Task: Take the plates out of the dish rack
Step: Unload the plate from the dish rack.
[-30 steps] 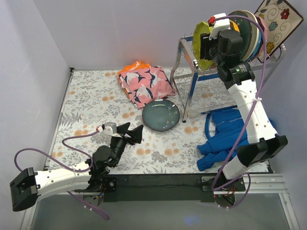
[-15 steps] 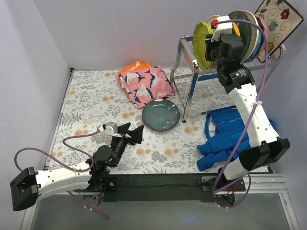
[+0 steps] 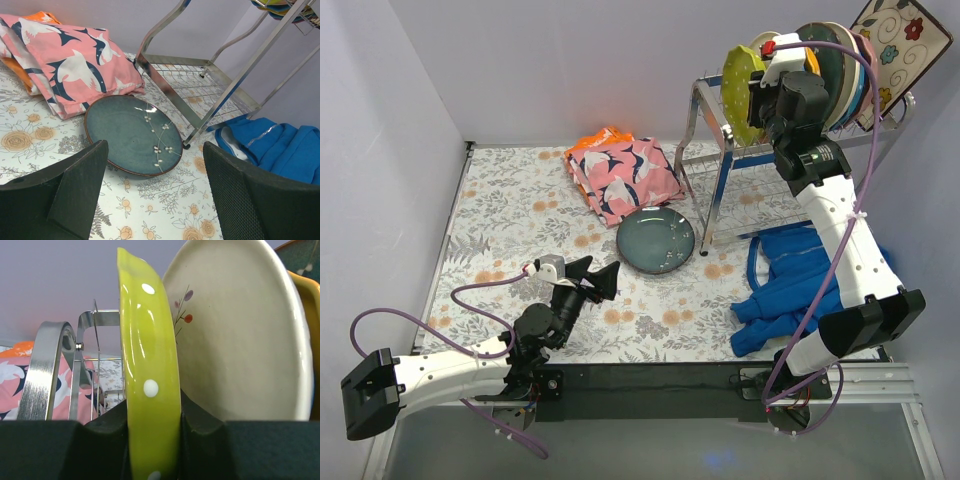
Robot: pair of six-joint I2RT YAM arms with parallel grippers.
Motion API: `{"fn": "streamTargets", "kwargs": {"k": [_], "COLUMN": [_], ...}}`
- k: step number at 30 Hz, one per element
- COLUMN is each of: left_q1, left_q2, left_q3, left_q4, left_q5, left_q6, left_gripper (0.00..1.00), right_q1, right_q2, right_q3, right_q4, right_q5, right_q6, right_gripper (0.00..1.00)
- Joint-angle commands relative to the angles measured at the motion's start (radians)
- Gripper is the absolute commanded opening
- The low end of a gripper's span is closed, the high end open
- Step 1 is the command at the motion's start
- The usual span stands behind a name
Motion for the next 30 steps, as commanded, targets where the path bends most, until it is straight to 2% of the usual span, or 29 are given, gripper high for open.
{"fn": "streamTargets", "kwargs": {"k": [1,7,25,30], "left_q1": [-0.002,-0.002,-0.002,-0.002], "left_q2": [-0.005,0.0,0.006,0.007], "left_q3": [0.026,0.027,0.027,0.028], "left_q4": [0.006,0.006,0.009,0.009], "left_q5": [-0.001,0.003,0.001,-0.001], "left_q6": [0.014,0.014,0.016,0.016], "left_gripper": [0.75,0.75,0.75,0.74], "right_q1": [-0.011,-0.013,-0.011,-0.011], "right_q2": [-0.072,-0.097,-0.113,-0.109], "right_q3": [0.051,0.054,0.12,0.123], "right_q4": [0.144,0.193,0.253,0.275], "right_q5": [-0.007,-0.027,-0.07,-0.111], "right_q6": [-0.036,0.038,0.065,0.119], "right_gripper": [0.01,0.01,0.01,0.01]}}
